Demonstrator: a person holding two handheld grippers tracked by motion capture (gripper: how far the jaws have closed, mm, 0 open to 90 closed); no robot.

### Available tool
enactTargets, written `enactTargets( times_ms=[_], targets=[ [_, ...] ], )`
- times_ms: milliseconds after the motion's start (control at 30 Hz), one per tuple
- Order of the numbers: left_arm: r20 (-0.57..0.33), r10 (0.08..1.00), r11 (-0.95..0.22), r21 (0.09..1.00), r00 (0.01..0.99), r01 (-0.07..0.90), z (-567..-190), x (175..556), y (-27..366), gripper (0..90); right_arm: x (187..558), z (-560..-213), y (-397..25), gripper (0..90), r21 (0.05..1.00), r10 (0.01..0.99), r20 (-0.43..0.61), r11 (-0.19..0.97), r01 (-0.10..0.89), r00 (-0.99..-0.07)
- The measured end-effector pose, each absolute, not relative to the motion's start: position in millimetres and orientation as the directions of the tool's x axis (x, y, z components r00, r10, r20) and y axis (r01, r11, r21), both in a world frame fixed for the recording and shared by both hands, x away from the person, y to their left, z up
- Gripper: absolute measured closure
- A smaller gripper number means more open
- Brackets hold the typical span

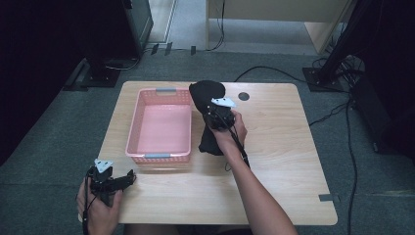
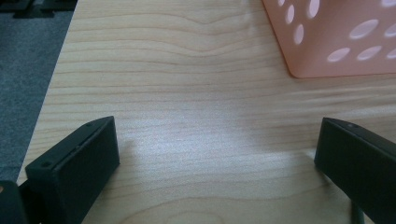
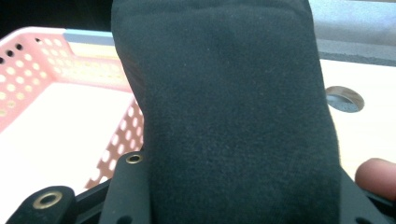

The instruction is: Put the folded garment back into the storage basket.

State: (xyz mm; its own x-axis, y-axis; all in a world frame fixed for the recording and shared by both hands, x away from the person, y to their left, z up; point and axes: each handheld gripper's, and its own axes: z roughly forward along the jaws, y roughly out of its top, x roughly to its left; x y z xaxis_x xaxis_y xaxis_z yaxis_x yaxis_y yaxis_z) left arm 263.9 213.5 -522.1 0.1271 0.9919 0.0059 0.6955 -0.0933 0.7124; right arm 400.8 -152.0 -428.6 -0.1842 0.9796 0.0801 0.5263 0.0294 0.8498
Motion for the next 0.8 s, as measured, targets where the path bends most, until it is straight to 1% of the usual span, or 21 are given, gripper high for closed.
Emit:
enactTargets(
  times_ms=[300, 800],
  targets=[
    [0.006, 0.992, -0.094, 0.712, 0.127, 0.695, -522, 264, 213, 0.0, 402, -414, -136, 56.5, 0.857, 0.972, 0.086, 0.039, 0.514, -0.218],
    [0.007, 0.992, -0.095, 0.712, 0.128, 0.696, -522, 264, 214, 0.0, 404, -404, -109, 56.4, 0.861, 0.962, 0.095, 0.049, 0.507, -0.255]
  ],
)
